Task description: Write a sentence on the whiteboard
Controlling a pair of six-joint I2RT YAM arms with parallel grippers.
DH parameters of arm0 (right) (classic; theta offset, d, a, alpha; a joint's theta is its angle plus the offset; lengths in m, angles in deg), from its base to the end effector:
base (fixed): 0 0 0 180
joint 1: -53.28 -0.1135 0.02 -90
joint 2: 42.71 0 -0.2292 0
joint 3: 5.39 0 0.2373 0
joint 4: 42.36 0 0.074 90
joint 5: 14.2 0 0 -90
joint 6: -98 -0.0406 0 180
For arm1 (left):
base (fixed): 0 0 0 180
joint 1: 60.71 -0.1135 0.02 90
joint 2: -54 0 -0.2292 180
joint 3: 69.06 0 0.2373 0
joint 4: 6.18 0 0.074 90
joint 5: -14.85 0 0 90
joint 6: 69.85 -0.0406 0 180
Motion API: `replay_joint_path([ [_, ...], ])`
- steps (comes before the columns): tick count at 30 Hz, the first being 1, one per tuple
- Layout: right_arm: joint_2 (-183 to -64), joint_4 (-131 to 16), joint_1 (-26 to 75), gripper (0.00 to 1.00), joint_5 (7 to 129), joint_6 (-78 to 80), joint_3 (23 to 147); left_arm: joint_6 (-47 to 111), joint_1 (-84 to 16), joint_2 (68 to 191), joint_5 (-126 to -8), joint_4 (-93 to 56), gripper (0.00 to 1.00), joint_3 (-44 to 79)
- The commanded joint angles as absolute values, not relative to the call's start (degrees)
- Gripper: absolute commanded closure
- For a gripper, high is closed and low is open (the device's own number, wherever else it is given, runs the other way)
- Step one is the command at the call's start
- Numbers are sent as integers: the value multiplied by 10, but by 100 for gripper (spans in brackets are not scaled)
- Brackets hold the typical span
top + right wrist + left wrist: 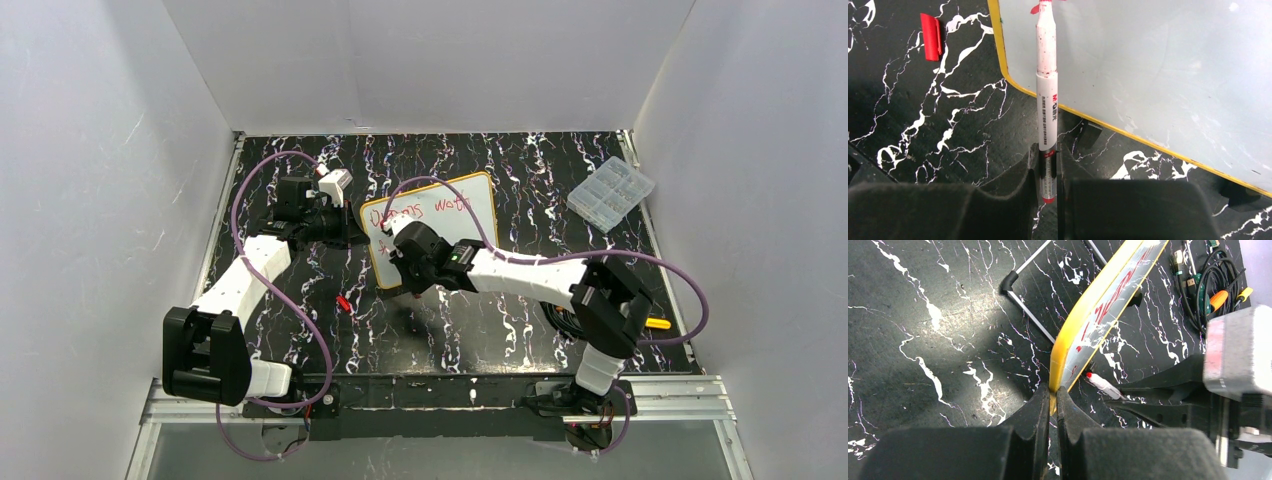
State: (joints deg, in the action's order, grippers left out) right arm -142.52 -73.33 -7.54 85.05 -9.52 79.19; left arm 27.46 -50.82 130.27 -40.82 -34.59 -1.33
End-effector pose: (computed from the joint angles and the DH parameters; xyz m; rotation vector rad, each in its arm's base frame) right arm 0.1846 0.3172 0.1947 -0.8171 2.2712 0.4612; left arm 0.2780 -0.0717 0.2363 0.3852 2.1724 -0.8287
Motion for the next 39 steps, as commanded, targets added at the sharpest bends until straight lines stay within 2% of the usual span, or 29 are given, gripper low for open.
replay_joint_path([
  [1, -1376, -707, -74, 99, 850, -85, 782, 278, -506, 1272, -395, -347, 100, -13],
  [39, -1445, -765, -57, 99, 857, -103, 831, 274, -506, 1269, -399, -350, 100, -12],
])
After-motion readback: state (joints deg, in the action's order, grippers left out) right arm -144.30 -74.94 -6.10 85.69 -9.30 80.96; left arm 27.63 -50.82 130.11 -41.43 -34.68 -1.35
